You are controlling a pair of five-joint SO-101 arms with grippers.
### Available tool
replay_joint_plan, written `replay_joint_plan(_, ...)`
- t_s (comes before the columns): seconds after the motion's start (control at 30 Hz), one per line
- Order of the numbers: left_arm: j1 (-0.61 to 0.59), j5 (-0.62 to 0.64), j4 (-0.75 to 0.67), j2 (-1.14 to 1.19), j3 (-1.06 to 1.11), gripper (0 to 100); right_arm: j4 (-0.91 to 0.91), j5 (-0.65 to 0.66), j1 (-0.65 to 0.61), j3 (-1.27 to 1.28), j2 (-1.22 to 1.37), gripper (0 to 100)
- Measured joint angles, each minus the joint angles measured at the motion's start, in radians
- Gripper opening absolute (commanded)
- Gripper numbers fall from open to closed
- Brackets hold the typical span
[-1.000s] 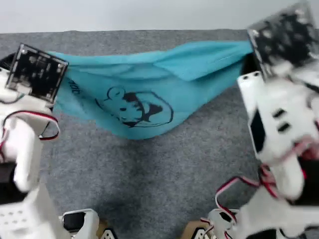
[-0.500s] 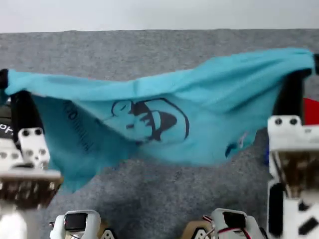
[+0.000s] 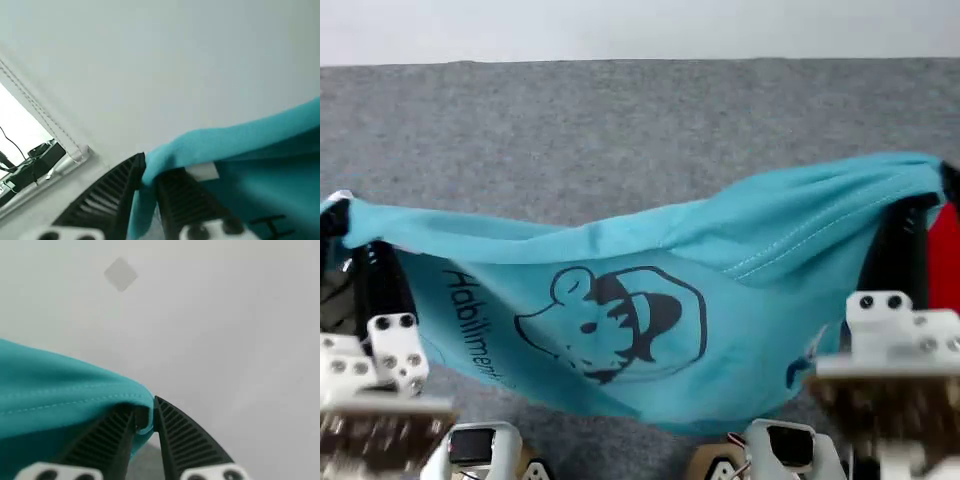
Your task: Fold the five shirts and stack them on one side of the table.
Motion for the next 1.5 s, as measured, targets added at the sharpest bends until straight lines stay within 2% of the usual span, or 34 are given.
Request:
replay_joint_plan(0.17,0.006,-0.051,-0.002,0.0,0.204,0,0.0,0.0,0.0,0.192,0.011,1.0)
replay_joint_plan(0.23,0.009,-0.094,-0.057,0.002,0.324,0,-0.031,0.0,0.0,0.288,0.04,1.0)
replay_joint_plan(0.4,0.011,-0.123,-0.359,0.017,0.666,0,-0.21,0.0,0.002,0.591,0.097,1.0)
replay_joint_plan(0.53,0.011,-0.123,-0.669,0.04,0.916,0,-0.454,0.002,0.0,0.841,0.109,1.0)
replay_joint_plan(0.63,0.012,-0.12,-0.852,0.132,0.994,0,-0.654,0.003,0.0,1.008,0.153,1.0)
replay_joint_plan(0.83,0.012,-0.124,-1.076,0.434,0.954,0,-0.967,0.003,0.0,1.117,0.304,1.0)
replay_joint_plan(1.03,0.014,-0.124,-1.163,0.799,0.71,0,-1.175,0.003,0.0,1.083,0.529,1.0)
replay_joint_plan(1.27,0.014,-0.124,-1.178,1.217,0.344,0,-1.227,0.003,0.0,0.789,0.844,1.0)
replay_joint_plan(1.5,0.018,-0.124,-1.165,1.468,0.092,0,-1.209,0.003,-0.02,0.509,1.073,1.0)
